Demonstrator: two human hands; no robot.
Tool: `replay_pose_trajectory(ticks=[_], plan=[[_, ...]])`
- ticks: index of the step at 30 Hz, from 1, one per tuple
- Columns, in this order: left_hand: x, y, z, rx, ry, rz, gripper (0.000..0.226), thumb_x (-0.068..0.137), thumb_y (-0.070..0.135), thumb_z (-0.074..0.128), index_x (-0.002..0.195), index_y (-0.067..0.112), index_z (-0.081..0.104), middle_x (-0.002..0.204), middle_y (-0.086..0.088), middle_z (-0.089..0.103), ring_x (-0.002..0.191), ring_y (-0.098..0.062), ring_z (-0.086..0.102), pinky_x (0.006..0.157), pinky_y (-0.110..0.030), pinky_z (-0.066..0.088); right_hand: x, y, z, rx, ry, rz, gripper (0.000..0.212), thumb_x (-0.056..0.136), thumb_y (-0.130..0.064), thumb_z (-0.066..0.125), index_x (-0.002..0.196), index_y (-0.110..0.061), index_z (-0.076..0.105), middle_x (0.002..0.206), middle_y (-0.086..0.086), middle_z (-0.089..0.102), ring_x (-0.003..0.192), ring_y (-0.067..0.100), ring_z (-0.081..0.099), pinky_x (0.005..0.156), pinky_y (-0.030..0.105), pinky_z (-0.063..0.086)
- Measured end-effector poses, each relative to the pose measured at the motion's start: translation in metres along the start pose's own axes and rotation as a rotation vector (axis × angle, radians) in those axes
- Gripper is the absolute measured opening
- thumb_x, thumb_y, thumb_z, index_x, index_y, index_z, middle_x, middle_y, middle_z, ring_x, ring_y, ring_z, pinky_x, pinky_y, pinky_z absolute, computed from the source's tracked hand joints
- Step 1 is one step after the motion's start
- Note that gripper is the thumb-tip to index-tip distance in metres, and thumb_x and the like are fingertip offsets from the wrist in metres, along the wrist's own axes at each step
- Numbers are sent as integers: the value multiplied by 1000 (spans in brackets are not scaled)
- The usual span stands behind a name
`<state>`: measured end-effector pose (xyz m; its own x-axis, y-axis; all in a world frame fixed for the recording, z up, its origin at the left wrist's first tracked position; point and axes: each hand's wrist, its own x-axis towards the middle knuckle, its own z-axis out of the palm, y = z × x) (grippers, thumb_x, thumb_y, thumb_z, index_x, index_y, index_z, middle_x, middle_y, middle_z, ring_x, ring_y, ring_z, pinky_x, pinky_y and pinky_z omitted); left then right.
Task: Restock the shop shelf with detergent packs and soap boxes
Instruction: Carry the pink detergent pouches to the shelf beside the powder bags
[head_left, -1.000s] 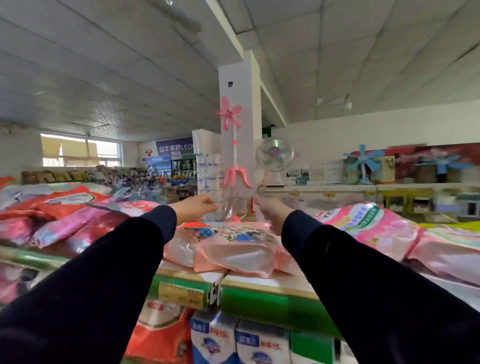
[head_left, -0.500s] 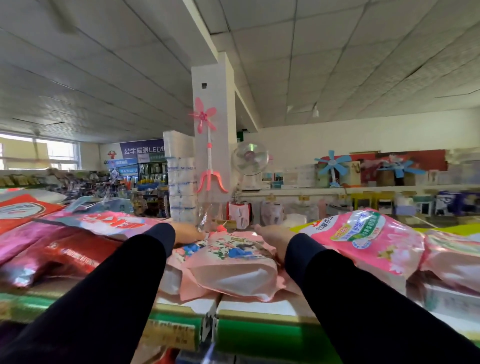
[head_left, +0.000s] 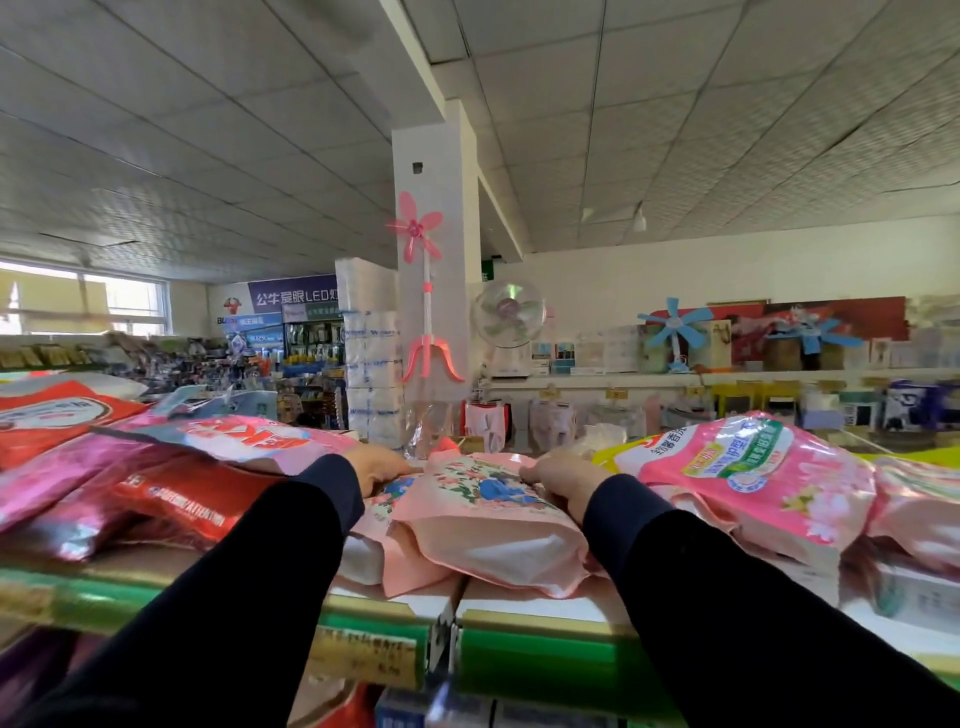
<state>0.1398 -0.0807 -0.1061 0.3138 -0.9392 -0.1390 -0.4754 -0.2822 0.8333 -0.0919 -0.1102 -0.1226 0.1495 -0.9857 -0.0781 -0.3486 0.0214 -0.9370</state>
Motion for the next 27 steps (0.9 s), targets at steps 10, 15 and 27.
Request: replay_pose_trajectory(ticks=[10, 15, 27], plan=[[-26, -3, -18, -512, 133, 261, 15, 96, -7, 60, 104, 5, 57, 88, -15, 67, 65, -22, 68, 43, -24, 55, -9, -1, -2, 329, -89, 58, 45, 98, -26, 67, 131, 3, 57, 114, 23, 74, 95, 34, 74, 80, 46, 62], [-44, -4, -34, -705, 136, 314, 22, 95, 7, 67, 117, 9, 64, 98, -12, 77, 83, -26, 69, 81, -45, 57, -22, -12, -4, 555, -260, 129, 24, 96, -22, 71, 92, -1, 61, 65, 22, 74, 43, 31, 70, 32, 36, 51], [-101, 2, -57, -1050, 135, 660, 18, 100, 5, 56, 113, 13, 65, 83, -5, 71, 62, -20, 65, 55, -33, 55, -50, -46, -18, 848, -126, -591, 35, 92, -15, 72, 124, -1, 64, 98, 11, 77, 80, 22, 75, 72, 36, 62]])
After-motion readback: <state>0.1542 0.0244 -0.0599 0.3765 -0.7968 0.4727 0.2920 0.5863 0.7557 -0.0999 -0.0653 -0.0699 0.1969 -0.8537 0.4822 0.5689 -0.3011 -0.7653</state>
